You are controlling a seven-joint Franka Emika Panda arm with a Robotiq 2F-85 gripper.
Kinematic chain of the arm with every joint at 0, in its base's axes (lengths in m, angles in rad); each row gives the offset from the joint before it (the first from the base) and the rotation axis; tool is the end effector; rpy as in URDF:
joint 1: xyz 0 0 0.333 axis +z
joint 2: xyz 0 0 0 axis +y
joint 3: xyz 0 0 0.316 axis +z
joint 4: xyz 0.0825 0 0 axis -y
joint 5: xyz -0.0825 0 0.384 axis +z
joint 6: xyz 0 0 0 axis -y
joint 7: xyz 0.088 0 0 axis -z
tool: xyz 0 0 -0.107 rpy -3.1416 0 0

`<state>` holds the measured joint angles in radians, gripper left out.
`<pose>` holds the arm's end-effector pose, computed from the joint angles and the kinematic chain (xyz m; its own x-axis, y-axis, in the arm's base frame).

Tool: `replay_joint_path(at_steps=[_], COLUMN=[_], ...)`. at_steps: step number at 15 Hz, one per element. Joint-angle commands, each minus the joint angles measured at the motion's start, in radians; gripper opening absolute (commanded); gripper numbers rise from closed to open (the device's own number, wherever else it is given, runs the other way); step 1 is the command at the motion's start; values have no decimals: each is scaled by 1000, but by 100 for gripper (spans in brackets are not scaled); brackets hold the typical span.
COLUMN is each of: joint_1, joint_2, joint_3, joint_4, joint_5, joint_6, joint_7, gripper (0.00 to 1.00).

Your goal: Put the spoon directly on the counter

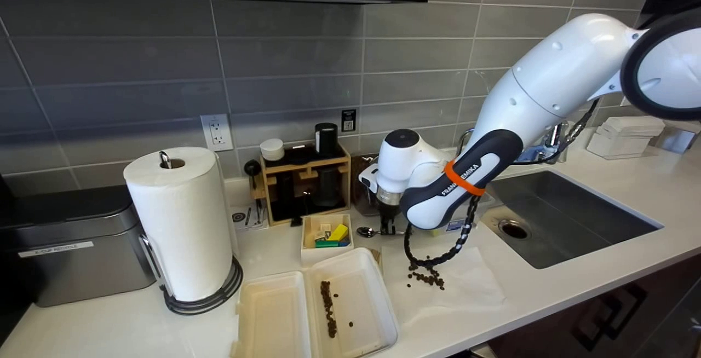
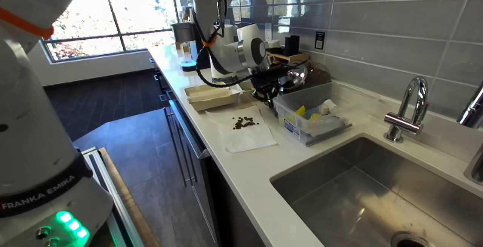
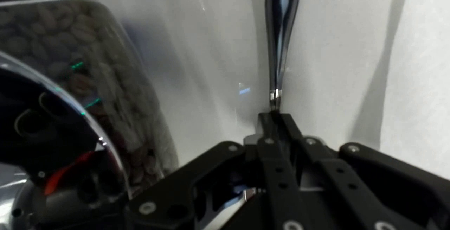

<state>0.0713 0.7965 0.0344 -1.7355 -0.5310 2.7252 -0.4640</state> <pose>0.6685 0.0877 0.1370 0.5206 0.8538 -0.0027 0.8151 -0.4960 0.2992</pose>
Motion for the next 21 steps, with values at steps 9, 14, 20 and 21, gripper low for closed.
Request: replay_joint_path(at_steps=[9,14,20,21], joint_1=[-26,-23,-1,-5], joint_2=[-5,-101,-278,-304], joint_3=[45,50,20,22], joint_4=[19,-56,-226,-251], joint_5=[74,139,245,258], joint_6=[-6,-51,-103,-107], joint_7=[-62,12,252,273], gripper=[71,100,100,100])
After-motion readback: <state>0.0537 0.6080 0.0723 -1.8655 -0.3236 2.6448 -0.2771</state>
